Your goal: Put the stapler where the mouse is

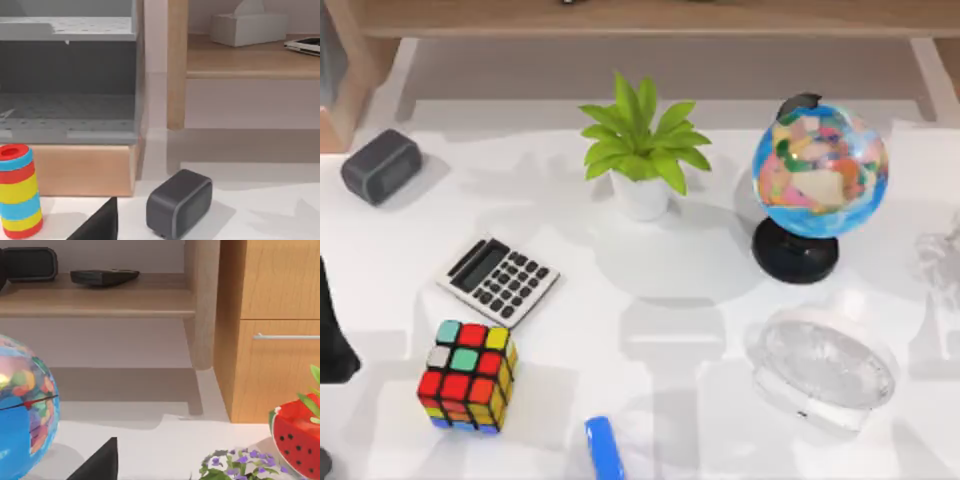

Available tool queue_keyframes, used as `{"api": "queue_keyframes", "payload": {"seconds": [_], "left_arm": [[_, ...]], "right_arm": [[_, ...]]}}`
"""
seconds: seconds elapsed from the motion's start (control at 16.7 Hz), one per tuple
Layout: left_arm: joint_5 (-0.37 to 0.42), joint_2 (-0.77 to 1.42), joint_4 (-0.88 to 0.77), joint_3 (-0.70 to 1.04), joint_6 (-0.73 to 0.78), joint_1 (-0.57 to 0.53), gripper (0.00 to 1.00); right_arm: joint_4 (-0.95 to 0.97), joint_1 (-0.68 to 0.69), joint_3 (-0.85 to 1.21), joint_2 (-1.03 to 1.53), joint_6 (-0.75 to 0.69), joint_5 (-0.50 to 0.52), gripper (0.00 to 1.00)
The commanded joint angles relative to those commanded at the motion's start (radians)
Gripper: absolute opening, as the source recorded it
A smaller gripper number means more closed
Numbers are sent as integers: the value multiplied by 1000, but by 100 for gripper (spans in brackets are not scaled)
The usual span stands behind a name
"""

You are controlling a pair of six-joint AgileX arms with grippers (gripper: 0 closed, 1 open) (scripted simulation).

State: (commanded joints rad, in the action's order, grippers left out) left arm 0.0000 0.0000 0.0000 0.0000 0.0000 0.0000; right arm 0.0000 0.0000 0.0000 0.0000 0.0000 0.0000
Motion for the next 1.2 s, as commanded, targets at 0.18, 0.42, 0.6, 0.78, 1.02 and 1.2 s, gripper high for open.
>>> {"api": "queue_keyframes", "payload": {"seconds": [0.18,0.42,0.6,0.78,1.02,1.2], "left_arm": [[0,11,-7,9,-11,-8,100],[-3,159,-100,120,-147,-112,100],[-7,382,-220,261,-322,-244,100],[-8,668,-365,427,-527,-404,100],[-3,1060,-568,660,-808,-629,100],[1,1312,-703,818,-997,-781,100]], "right_arm": [[0,0,0,0,0,0,100],[0,0,0,0,0,0,100],[0,0,0,0,0,0,100],[0,0,0,0,0,0,100],[0,0,0,0,0,0,100],[0,0,0,0,0,0,100]]}}
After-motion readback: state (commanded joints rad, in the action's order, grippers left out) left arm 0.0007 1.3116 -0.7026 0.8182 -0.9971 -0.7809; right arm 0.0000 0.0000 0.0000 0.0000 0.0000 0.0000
